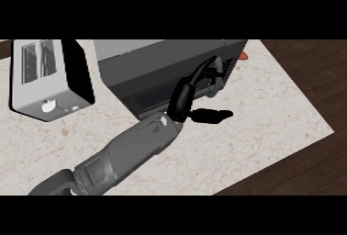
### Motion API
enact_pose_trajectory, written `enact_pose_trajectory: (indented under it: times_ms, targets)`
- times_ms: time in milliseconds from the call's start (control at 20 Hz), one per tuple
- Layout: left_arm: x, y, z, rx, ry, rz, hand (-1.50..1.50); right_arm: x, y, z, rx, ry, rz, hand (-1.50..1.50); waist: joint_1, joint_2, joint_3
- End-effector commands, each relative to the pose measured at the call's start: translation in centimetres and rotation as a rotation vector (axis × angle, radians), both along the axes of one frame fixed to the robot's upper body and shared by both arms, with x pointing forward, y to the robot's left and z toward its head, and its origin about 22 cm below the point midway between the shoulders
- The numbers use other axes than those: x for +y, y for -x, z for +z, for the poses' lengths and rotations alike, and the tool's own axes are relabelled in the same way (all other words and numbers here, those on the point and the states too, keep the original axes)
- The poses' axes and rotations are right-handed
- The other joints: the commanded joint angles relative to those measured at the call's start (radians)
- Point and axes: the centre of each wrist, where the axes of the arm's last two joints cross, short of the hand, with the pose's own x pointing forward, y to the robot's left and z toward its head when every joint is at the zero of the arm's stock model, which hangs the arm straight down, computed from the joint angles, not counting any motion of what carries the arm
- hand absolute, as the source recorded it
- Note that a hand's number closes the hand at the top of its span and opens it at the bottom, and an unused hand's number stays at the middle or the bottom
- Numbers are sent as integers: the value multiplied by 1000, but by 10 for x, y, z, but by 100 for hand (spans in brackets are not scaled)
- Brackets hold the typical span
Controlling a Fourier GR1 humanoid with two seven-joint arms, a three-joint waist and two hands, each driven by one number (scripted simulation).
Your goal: Pick up the milk, place it into the microwave and close the microwave
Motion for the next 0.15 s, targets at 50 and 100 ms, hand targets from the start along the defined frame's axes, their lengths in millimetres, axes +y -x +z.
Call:
enact_pose_trajectory:
  times_ms: [50, 100]
  targets:
    - [38, -35, -1, 64, -144, 258, -150, -2, 1, 3, 0, -1, -10, -150, 25, 12, 2]
    - [37, -36, 1, 71, -141, 254, -150, -4, 3, 4, 6, 6, -14, -150, 19, 14, 2]
